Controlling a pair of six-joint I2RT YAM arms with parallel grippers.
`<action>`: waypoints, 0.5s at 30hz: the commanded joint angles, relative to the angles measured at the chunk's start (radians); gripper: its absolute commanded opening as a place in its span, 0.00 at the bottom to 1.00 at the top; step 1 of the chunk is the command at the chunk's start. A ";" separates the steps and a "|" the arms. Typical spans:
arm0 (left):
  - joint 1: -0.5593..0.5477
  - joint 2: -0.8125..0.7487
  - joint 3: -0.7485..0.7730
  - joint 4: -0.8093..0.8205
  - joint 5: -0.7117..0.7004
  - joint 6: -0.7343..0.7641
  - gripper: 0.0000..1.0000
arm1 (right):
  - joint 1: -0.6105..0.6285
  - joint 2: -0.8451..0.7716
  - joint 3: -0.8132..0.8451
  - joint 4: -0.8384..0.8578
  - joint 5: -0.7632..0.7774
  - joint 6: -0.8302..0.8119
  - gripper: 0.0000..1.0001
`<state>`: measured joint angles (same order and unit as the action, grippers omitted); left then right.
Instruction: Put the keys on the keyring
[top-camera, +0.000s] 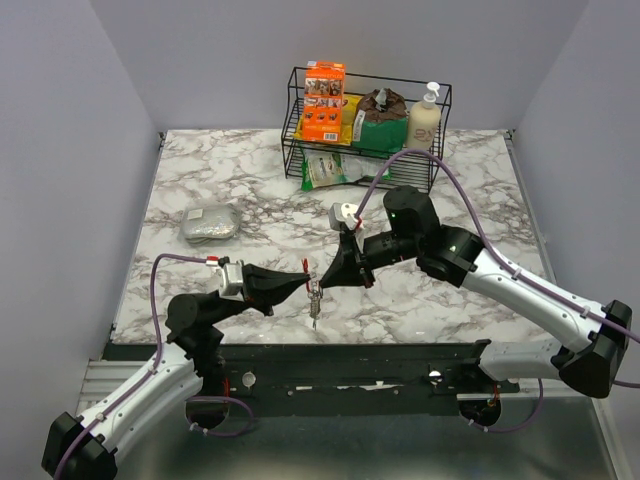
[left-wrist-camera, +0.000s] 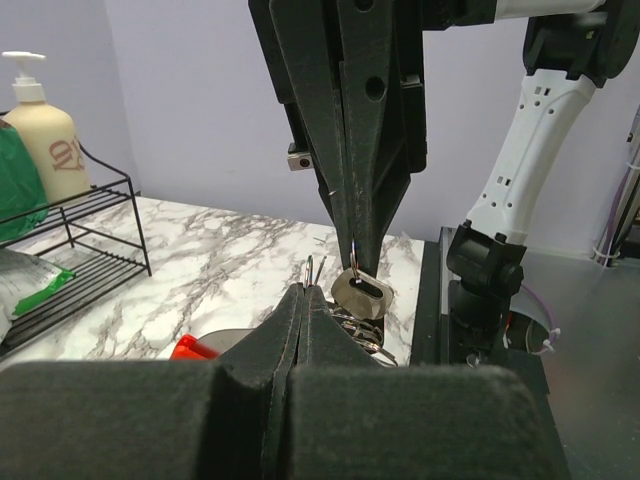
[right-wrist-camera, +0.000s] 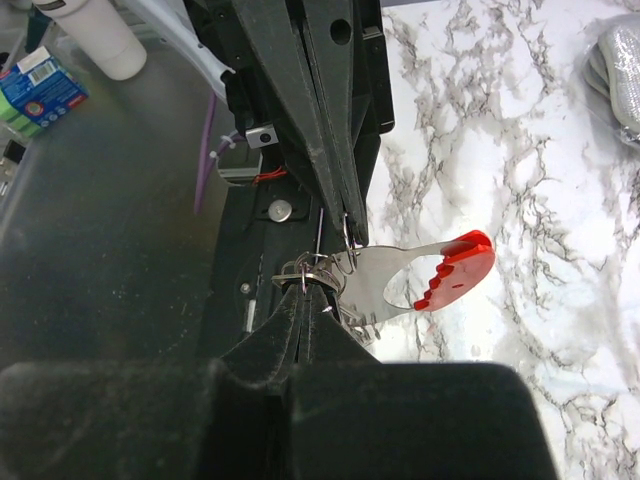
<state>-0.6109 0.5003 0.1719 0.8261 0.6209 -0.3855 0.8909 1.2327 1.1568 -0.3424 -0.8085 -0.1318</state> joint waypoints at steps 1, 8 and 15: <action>-0.003 -0.003 0.032 0.016 -0.016 0.016 0.00 | 0.011 0.010 0.023 -0.020 -0.020 -0.006 0.01; -0.003 0.000 0.043 -0.025 0.013 0.033 0.00 | 0.013 0.014 0.035 -0.020 -0.005 -0.003 0.01; -0.003 -0.014 0.049 -0.084 0.039 0.065 0.00 | 0.013 0.024 0.043 -0.021 0.009 -0.003 0.01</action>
<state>-0.6109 0.5022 0.1898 0.7643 0.6266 -0.3542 0.8959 1.2457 1.1633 -0.3470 -0.8074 -0.1318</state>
